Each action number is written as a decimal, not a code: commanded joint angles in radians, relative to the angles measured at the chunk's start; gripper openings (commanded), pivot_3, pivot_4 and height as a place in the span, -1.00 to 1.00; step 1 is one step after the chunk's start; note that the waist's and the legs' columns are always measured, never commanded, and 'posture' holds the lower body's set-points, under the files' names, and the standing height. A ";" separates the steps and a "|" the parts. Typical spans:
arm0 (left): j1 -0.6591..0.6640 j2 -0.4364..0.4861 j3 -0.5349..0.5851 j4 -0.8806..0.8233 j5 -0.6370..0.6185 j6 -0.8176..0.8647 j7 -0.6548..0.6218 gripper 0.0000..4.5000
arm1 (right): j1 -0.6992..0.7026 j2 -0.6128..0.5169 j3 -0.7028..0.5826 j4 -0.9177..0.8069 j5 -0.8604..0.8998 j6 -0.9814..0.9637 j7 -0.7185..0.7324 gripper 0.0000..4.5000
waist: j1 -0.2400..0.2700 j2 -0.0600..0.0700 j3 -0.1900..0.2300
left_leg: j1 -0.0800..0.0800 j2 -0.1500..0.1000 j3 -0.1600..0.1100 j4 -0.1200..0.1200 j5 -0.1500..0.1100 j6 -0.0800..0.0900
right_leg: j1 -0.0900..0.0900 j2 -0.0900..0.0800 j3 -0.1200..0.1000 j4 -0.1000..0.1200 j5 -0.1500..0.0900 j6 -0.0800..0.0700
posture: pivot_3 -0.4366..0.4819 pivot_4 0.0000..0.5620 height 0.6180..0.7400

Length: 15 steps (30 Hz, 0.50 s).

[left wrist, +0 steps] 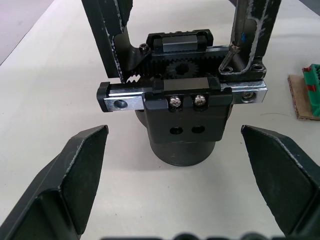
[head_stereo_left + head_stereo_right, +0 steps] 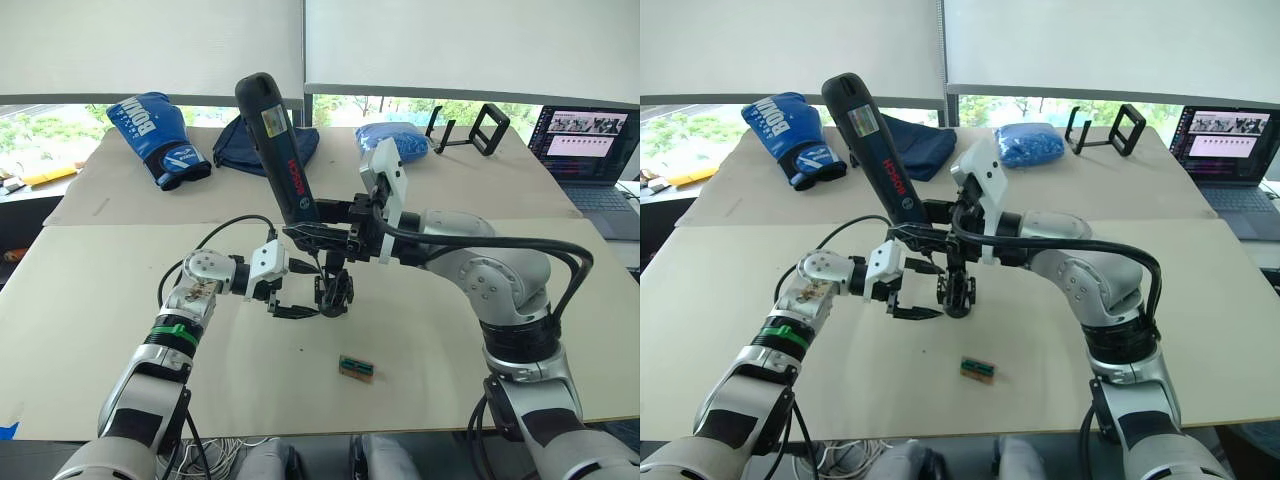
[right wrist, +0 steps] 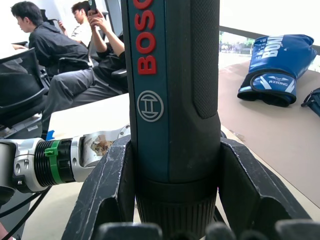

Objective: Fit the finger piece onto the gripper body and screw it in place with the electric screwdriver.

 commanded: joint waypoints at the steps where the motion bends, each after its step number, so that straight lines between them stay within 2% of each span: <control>1: -0.023 0.009 0.010 -0.018 -0.003 -0.026 -0.003 1.00 | -0.054 0.002 -0.056 -0.045 0.026 -0.013 -0.003 -0.16 | 0.000 0.000 0.000 | 0.000 0.000 0.000 0.000 0.000 0.000 | 0.000 0.000 0.000 0.000 0.000 0.000 | -0.05 -0.47 1.00; 15: -0.022 0.007 0.009 -0.022 -0.003 -0.027 0.000 1.00 | -0.037 0.004 -0.058 -0.066 0.034 0.015 -0.006 -0.16 | 0.000 0.000 0.000 | 0.000 0.000 0.000 0.000 0.000 0.000 | 0.000 0.000 0.000 0.000 0.000 0.000 | -0.05 -0.47 1.00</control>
